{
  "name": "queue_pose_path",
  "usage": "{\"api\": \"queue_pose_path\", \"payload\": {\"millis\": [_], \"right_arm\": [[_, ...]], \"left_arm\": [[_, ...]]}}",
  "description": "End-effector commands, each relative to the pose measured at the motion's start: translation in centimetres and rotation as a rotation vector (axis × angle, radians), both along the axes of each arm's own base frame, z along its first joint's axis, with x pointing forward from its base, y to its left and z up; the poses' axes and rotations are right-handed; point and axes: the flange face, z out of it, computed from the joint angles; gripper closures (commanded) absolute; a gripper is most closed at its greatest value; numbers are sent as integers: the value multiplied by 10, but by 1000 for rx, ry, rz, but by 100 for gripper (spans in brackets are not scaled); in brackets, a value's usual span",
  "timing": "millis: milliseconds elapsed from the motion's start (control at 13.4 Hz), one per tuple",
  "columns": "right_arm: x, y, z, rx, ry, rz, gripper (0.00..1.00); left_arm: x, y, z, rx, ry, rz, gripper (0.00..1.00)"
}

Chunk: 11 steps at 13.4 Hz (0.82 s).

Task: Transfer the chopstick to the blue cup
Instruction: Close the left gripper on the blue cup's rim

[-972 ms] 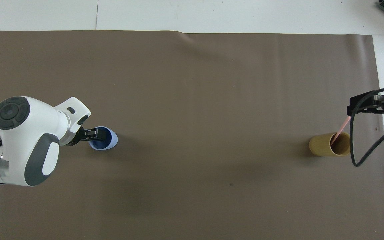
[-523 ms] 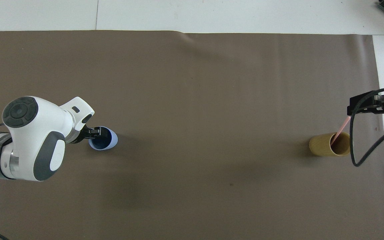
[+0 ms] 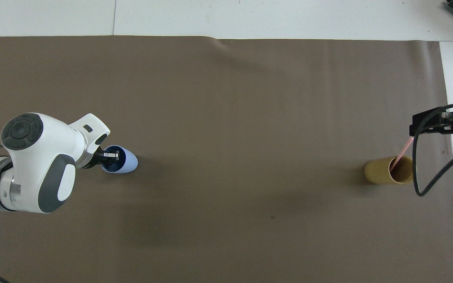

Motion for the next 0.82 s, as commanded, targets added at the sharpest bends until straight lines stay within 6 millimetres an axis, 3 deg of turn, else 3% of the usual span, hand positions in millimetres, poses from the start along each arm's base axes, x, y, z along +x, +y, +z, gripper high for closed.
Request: {"api": "queue_pose_path", "payload": {"millis": [0, 150, 374, 748], "right_arm": [[-5, -3, 0, 6, -5, 16, 0], [-6, -2, 0, 6, -4, 18, 0], [-6, -2, 1, 6, -7, 18, 0], [-5, -3, 0, 6, -5, 16, 0]], "left_arm": [[10, 0, 6, 4, 24, 0, 100], [29, -12, 40, 7, 39, 32, 100], [28, -61, 71, 5, 4, 105, 100], [18, -174, 102, -50, -61, 190, 100]]}}
